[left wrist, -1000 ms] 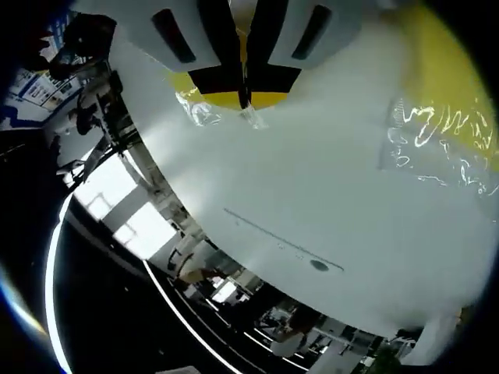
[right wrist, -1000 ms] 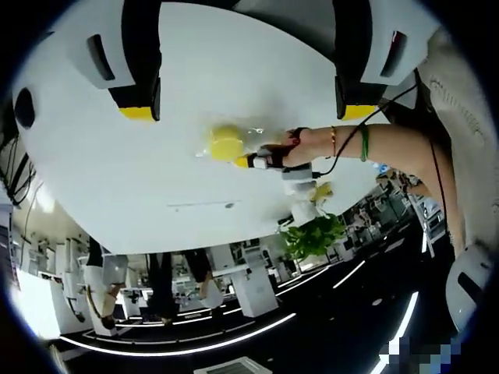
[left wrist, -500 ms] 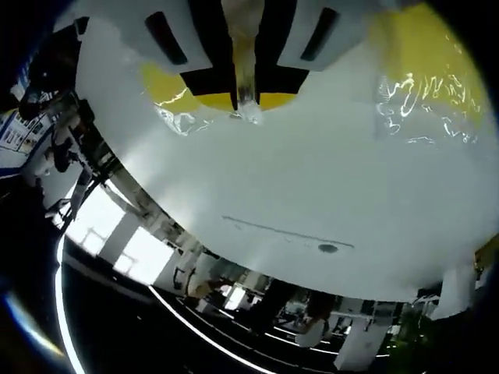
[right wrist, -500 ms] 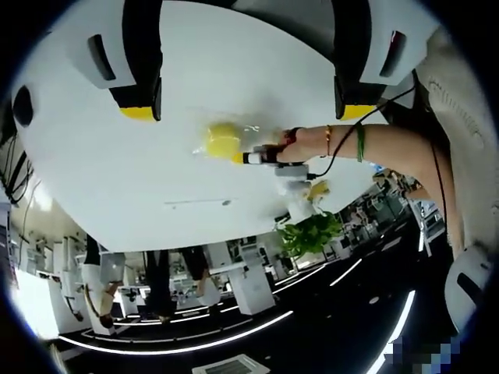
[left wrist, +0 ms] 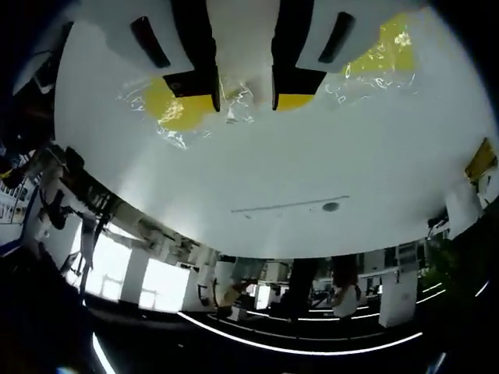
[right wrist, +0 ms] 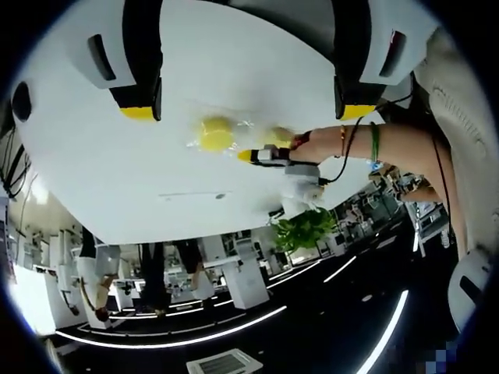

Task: Compare the silicone blocks by pressing each to a similar depth, holding the contact briefly, and releasing to observe deformation and rebound differences across the visible hardness samples.

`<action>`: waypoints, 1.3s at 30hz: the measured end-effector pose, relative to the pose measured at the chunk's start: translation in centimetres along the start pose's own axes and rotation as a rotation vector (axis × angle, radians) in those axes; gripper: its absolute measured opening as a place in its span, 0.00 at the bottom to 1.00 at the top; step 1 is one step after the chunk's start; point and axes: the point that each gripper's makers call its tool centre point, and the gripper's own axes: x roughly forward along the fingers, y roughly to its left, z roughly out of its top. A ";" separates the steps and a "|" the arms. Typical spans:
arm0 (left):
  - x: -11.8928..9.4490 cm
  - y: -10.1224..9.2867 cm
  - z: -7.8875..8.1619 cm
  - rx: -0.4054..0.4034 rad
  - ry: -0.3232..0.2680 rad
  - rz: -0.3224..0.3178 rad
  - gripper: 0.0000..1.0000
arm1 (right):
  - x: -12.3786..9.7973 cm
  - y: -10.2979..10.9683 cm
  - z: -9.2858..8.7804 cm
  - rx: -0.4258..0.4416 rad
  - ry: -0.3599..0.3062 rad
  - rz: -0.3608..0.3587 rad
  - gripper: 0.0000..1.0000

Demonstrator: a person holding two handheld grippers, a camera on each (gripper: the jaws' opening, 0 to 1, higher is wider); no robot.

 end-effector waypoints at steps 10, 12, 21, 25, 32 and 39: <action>-9.0 1.4 2.8 -0.063 -0.107 0.023 0.41 | -0.3 2.3 2.5 -0.044 -0.118 0.057 0.86; -11.2 1.7 3.2 -0.086 -0.144 0.036 0.43 | -0.3 2.8 2.5 -0.053 -0.123 0.070 0.85; -18.6 2.2 2.8 -0.156 -0.227 0.039 0.53 | -0.7 5.4 2.5 -0.067 -0.171 0.128 0.84; -21.2 1.8 1.9 -0.171 -0.245 0.000 0.47 | -0.7 5.7 1.9 -0.063 -0.174 0.130 0.85; -26.4 3.0 -0.9 -0.152 -0.255 -0.003 0.56 | -0.7 5.4 1.3 -0.032 -0.191 0.099 0.84; -30.1 5.0 -2.8 -0.145 -0.238 0.061 0.64 | -0.9 4.6 0.5 -0.011 -0.144 0.103 0.84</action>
